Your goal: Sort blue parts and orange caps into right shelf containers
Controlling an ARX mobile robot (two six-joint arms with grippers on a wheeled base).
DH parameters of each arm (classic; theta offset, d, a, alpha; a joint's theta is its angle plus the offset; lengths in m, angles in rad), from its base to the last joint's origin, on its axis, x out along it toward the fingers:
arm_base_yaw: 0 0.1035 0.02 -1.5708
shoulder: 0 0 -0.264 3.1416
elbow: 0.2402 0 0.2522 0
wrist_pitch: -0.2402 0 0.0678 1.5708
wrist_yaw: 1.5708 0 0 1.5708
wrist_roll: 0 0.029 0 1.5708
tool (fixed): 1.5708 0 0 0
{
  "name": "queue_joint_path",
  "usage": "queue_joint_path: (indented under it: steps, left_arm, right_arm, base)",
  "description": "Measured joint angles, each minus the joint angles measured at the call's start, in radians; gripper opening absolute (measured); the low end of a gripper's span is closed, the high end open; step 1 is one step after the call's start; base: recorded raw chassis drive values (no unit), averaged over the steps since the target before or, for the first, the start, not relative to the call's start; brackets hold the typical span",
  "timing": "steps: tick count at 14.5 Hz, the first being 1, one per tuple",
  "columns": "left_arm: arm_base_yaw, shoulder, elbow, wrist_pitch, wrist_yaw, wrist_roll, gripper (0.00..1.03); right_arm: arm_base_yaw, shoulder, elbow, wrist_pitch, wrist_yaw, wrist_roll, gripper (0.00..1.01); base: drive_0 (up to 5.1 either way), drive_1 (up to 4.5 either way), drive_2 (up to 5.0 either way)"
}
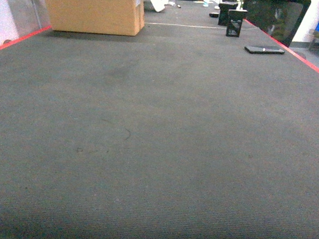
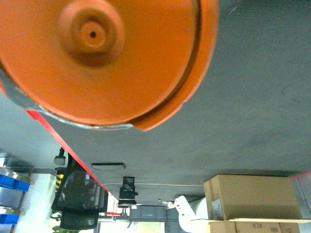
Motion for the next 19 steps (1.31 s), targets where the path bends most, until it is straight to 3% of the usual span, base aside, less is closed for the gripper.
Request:
queue_joint_path:
  steps: [13, 19]
  left_arm:
    - [0.002, 0.0, 0.0, 0.0, 0.0, 0.0, 0.41]
    - [0.002, 0.0, 0.0, 0.0, 0.0, 0.0, 0.41]
  right_arm:
    - [0.0, 0.0, 0.0, 0.0, 0.0, 0.0, 0.44]
    - [0.0, 0.0, 0.0, 0.0, 0.0, 0.0, 0.44]
  base:
    - [0.0, 0.0, 0.0]
    - [-1.6, -1.57, -1.6]
